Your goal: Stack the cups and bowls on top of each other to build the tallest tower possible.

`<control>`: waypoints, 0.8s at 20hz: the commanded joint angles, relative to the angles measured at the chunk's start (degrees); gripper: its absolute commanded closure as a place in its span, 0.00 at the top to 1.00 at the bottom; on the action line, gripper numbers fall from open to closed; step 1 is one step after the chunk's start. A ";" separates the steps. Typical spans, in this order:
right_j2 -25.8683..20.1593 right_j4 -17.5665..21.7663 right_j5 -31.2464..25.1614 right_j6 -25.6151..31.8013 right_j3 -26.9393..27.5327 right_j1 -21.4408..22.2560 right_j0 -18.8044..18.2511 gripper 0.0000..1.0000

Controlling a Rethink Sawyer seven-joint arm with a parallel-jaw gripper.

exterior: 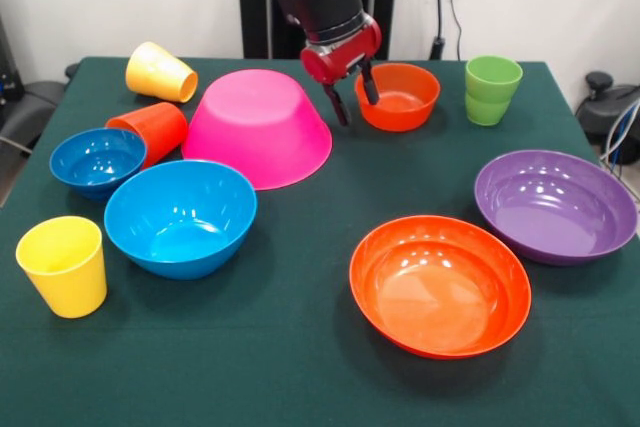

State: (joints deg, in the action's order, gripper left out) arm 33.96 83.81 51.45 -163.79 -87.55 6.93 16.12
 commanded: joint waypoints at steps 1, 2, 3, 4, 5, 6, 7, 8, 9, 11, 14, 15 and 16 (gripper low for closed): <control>-11.22 -5.91 -2.27 5.63 -1.18 -1.08 -2.83 1.00; -11.28 -6.00 -2.19 5.76 -1.23 -1.07 -2.91 1.00; -11.34 -6.09 -2.10 5.88 -1.27 -1.05 -2.98 1.00; -11.33 -5.99 -2.15 5.92 -1.24 -1.09 -3.03 1.00; -11.35 -5.98 -2.17 5.91 -1.24 -1.08 -3.03 1.00; -11.36 -5.87 -2.22 5.78 -1.27 -1.07 -2.97 1.00; -11.37 -5.82 -2.25 5.70 -1.27 -1.05 -2.95 1.00; -11.35 -5.73 -2.31 5.54 -1.26 -1.05 -2.87 1.00; -11.36 -5.68 -2.35 5.44 -1.25 -1.05 -2.83 1.00; -11.25 -5.44 -2.73 5.11 -1.29 -1.15 -2.43 1.00; -10.70 -3.97 -4.05 3.78 -1.08 -1.78 -1.03 1.00; -10.53 -3.50 -4.38 3.42 -1.00 -2.01 -0.61 1.00; -10.34 -2.96 -4.62 3.07 -0.87 -2.25 -0.20 1.00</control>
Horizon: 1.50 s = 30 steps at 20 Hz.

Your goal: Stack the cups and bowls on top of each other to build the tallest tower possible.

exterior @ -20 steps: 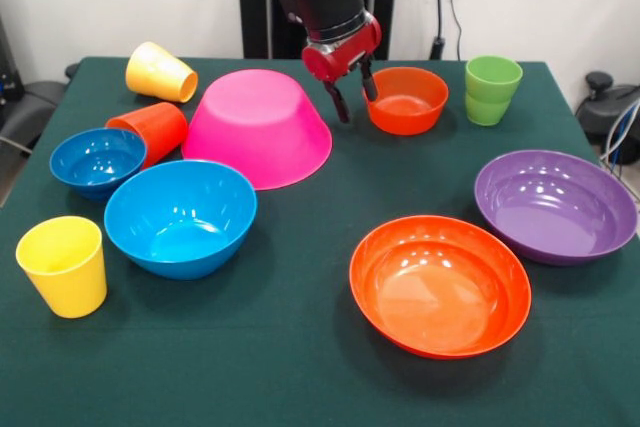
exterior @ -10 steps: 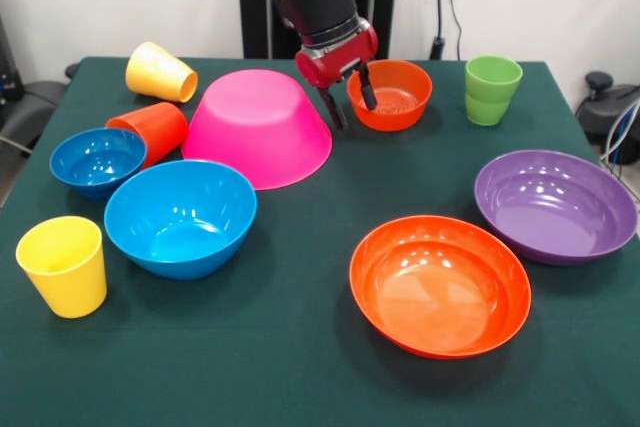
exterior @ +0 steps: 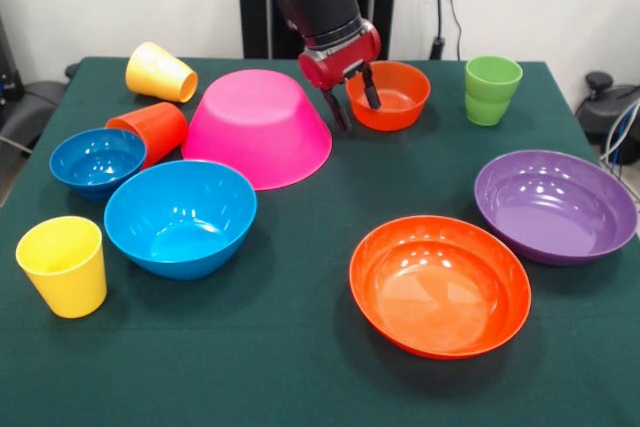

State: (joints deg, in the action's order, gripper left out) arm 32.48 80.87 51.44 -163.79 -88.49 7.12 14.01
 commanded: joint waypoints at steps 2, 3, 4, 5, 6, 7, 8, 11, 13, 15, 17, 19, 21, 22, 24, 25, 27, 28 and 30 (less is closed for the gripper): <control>-8.52 1.04 -4.75 2.04 0.38 -2.79 2.53 1.00; -8.30 1.76 -4.81 1.35 0.59 -3.02 2.93 1.00; -7.97 2.91 -4.81 -0.02 0.88 -3.34 3.62 1.00; -7.81 3.42 -4.79 -0.71 1.03 -3.52 3.96 1.00; -7.45 4.72 -4.69 -2.19 1.36 -3.89 4.82 1.00; -7.25 5.31 -4.65 -2.86 1.51 -4.13 5.25 1.00; -6.82 6.55 -4.73 -4.19 1.84 -4.65 6.21 1.00; -5.84 9.63 -4.81 -7.65 2.60 -6.19 8.22 1.00; -4.85 11.91 -5.19 -10.84 3.17 -7.67 9.77 1.00; -4.20 12.46 -5.84 -12.38 3.47 -8.49 10.45 0.00; -3.92 13.24 -5.63 -11.94 3.65 -8.92 10.87 0.00; -3.67 13.79 -5.50 -11.37 3.78 -9.30 11.20 0.00; -3.14 14.31 -5.64 -11.28 4.01 -9.89 11.90 0.00; -2.68 14.83 -5.59 -11.91 4.27 -10.39 12.58 0.00; -2.16 15.06 -5.54 -12.34 4.56 -10.87 13.21 0.00; -2.10 15.02 -5.48 -12.14 4.60 -10.92 13.24 0.00; -1.89 14.95 -5.40 -11.97 4.73 -11.11 13.36 0.00; -1.81 14.91 -5.29 -11.92 4.74 -11.11 13.40 0.00; -1.39 15.08 -5.38 -12.39 5.04 -11.44 13.79 0.00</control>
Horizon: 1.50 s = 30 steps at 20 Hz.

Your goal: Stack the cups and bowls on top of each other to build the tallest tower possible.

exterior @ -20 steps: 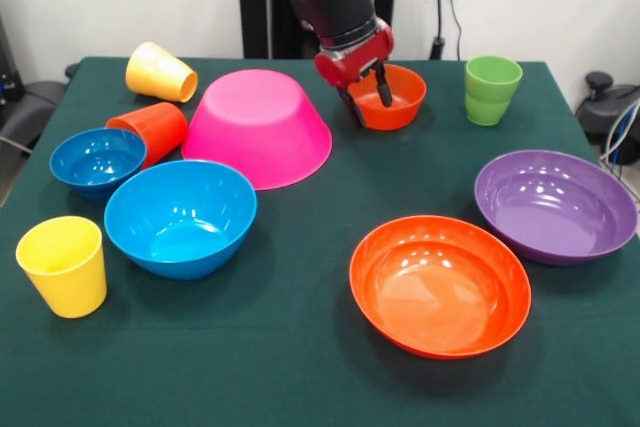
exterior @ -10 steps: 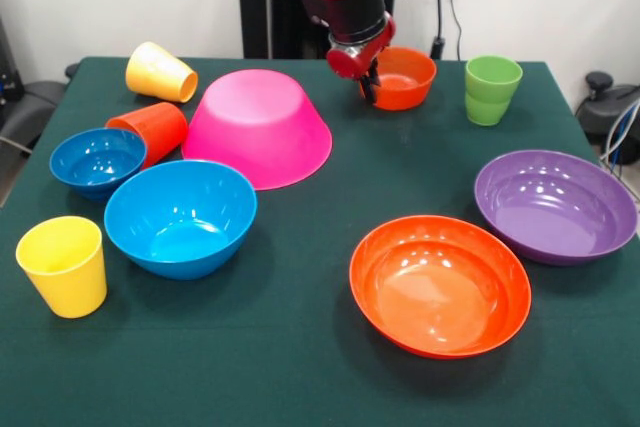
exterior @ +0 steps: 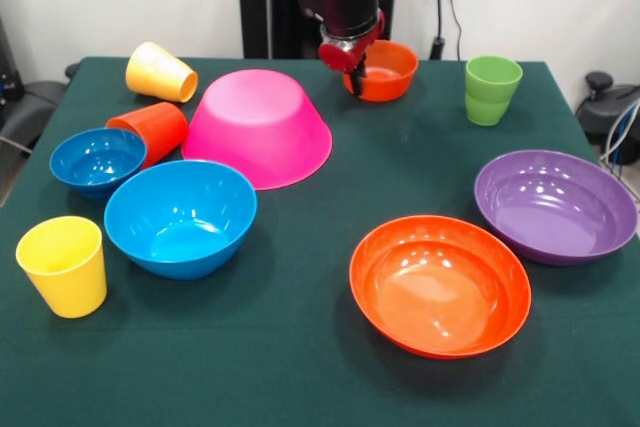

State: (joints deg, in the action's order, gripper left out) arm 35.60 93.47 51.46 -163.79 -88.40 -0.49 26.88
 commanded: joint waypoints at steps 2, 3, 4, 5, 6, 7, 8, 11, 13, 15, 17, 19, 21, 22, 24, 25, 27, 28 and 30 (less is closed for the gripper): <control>-3.83 2.55 -5.50 -11.49 5.29 -3.69 1.18 0.00; -3.36 2.62 -4.86 -11.04 5.24 -2.97 1.00 0.00; -2.89 2.69 -4.22 -10.58 5.18 -2.26 0.81 0.00; -2.24 3.16 -3.48 -10.91 5.20 -1.81 0.87 0.00; -0.94 3.84 -2.18 -11.14 4.86 -0.52 0.68 0.00; 0.22 4.51 -1.24 -10.71 4.29 0.49 0.59 0.00; 1.38 5.17 -0.30 -10.28 3.71 1.50 0.50 0.00; 4.17 5.45 0.73 -7.54 2.28 4.92 -0.31 0.00; 5.74 6.24 1.69 -6.85 2.38 6.48 -1.08 0.00; 7.31 7.94 3.29 -7.76 2.97 7.26 -1.43 0.00; 8.41 8.94 4.56 -8.18 3.31 8.30 -1.82 0.00; 9.43 10.24 5.75 -9.25 3.76 8.60 -1.89 0.00; 10.15 11.52 6.38 -10.12 4.85 8.33 -2.14 0.00; 10.40 11.98 6.30 -10.37 5.77 7.92 -2.80 0.00; 10.39 11.66 5.13 -9.57 7.24 7.82 -4.63 0.00; 10.47 12.09 5.18 -9.45 7.85 7.49 -5.17 0.00; 10.86 13.20 6.28 -10.21 9.96 7.08 -6.63 0.00; 11.34 14.02 6.61 -11.22 11.66 6.30 -7.34 0.00; 11.51 13.98 5.51 -11.18 13.57 5.40 -8.69 0.00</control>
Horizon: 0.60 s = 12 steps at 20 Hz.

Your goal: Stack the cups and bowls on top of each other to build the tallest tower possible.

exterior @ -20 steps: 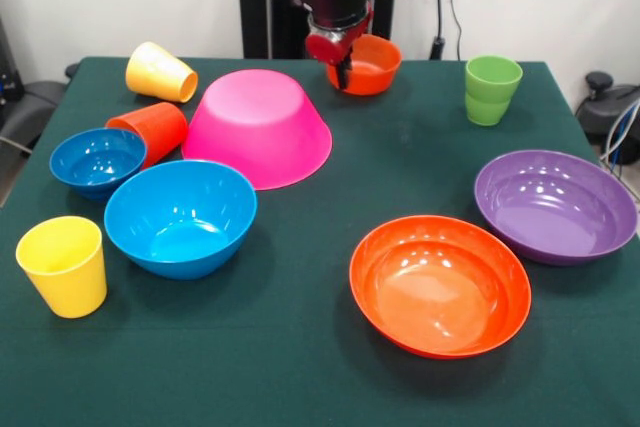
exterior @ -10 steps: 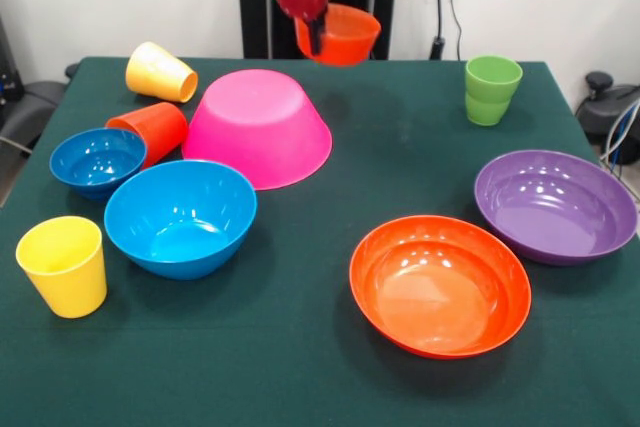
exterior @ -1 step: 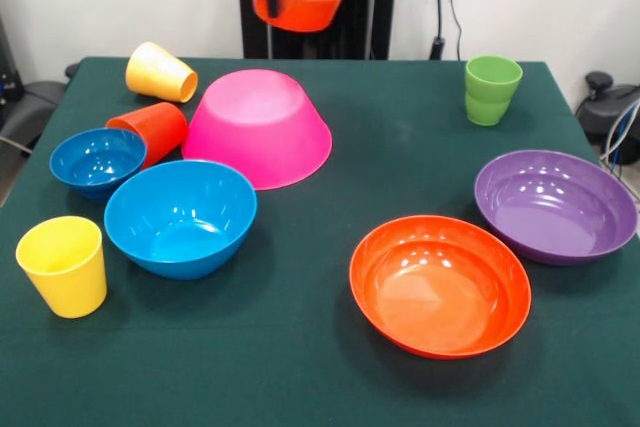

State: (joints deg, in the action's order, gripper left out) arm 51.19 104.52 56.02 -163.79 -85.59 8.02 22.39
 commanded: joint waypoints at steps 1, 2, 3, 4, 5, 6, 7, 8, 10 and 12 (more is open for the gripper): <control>-4.09 2.96 0.34 -10.88 11.80 -3.65 -4.95 0.00; -4.55 3.50 0.76 -10.60 13.26 -4.28 -6.26 0.00; -4.83 3.47 0.87 -10.75 13.92 -4.51 -6.82 0.00; -6.23 2.48 2.32 -11.84 14.90 -3.49 -8.14 0.00; -6.76 2.14 2.97 -12.66 15.60 -3.27 -8.63 0.00; -7.20 2.54 4.38 -14.47 16.98 -3.68 -9.13 0.00; -7.46 2.54 4.92 -14.98 17.68 -3.88 -9.48 0.00; -7.78 2.37 5.26 -15.12 18.57 -4.10 -10.05 0.00; -8.16 2.33 5.71 -15.00 20.37 -4.86 -10.99 0.00; -8.03 2.52 6.64 -15.31 21.34 -5.44 -11.35 0.00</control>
State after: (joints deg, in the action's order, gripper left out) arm 52.05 105.86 58.68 -163.79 -73.54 7.35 12.34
